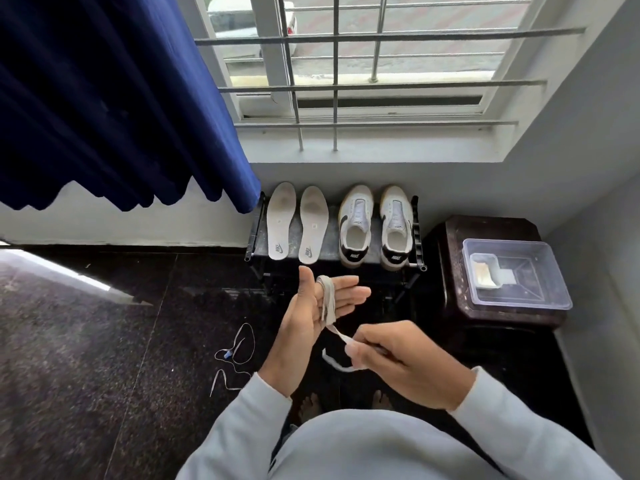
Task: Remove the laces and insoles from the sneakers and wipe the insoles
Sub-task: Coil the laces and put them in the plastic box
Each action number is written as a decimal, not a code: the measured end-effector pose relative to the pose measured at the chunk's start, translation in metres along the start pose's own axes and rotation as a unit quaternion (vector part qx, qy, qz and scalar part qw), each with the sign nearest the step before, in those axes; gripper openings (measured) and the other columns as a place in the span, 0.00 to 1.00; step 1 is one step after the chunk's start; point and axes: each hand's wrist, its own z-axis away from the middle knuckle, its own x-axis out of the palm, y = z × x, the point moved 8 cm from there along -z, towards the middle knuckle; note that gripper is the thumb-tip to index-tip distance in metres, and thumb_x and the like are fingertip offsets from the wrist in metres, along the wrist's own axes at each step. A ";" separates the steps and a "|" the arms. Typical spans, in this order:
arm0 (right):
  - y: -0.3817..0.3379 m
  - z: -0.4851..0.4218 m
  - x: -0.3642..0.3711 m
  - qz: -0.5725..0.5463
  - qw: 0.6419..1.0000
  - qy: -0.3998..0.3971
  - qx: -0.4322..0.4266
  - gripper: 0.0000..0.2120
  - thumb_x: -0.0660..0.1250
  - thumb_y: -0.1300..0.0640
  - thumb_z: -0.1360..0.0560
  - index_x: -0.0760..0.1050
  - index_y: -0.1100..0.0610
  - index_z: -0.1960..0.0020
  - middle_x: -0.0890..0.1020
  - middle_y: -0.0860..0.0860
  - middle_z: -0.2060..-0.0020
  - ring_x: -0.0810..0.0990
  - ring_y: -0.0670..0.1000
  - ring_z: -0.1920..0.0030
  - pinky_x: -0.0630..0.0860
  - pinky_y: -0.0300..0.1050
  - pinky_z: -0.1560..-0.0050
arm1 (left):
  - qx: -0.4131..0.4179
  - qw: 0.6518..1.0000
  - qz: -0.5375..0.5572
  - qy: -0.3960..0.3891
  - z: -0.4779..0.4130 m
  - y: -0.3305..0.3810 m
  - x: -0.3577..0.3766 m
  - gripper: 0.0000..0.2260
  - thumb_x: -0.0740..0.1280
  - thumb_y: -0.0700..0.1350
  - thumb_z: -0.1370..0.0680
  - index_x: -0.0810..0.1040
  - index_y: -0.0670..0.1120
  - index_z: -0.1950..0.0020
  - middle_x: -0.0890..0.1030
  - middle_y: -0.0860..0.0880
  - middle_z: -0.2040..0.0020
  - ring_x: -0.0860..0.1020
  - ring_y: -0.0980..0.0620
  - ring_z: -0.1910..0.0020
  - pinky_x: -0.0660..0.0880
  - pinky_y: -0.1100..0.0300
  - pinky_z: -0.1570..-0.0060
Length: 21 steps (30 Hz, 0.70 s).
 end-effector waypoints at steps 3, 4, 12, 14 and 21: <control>-0.021 -0.008 -0.032 -0.016 0.998 0.048 -0.031 0.12 0.65 0.54 0.16 0.78 0.48 0.58 0.74 0.40 0.73 0.70 0.41 0.72 0.64 0.31 0.68 | -0.026 0.998 -0.048 -0.026 0.004 -0.013 0.006 0.39 0.41 0.69 0.22 0.82 0.45 0.40 0.86 0.43 0.44 0.82 0.49 0.40 0.75 0.56 0.37; -0.024 -0.014 -0.043 -0.025 0.997 0.067 -0.039 0.11 0.65 0.55 0.16 0.78 0.49 0.58 0.74 0.41 0.72 0.70 0.41 0.71 0.66 0.32 0.68 | -0.034 0.997 -0.051 -0.040 0.006 -0.016 0.010 0.39 0.43 0.73 0.24 0.84 0.47 0.42 0.86 0.43 0.45 0.83 0.49 0.41 0.76 0.57 0.38; 0.035 -0.049 -0.051 0.015 0.992 0.112 0.052 0.18 0.65 0.58 0.16 0.78 0.56 0.64 0.74 0.48 0.75 0.73 0.43 0.75 0.68 0.31 0.69 | -0.061 0.987 0.033 -0.143 0.017 -0.008 0.039 0.42 0.41 0.68 0.25 0.84 0.42 0.43 0.86 0.39 0.48 0.84 0.44 0.45 0.79 0.59 0.46; 0.048 -0.041 -0.022 0.022 0.996 0.064 0.059 0.17 0.60 0.63 0.15 0.79 0.62 0.61 0.77 0.55 0.73 0.80 0.52 0.69 0.72 0.34 0.65 | -0.031 0.993 0.050 -0.099 0.012 -0.003 0.029 0.41 0.39 0.65 0.22 0.82 0.39 0.40 0.85 0.37 0.46 0.83 0.42 0.42 0.79 0.58 0.44; 0.005 0.000 0.017 0.076 0.997 -0.014 -0.009 0.14 0.61 0.48 0.16 0.78 0.51 0.56 0.79 0.44 0.65 0.77 0.46 0.65 0.73 0.40 0.62 | -0.015 1.000 0.010 0.002 -0.007 -0.009 0.003 0.39 0.45 0.69 0.23 0.79 0.40 0.37 0.85 0.41 0.43 0.82 0.46 0.40 0.78 0.60 0.42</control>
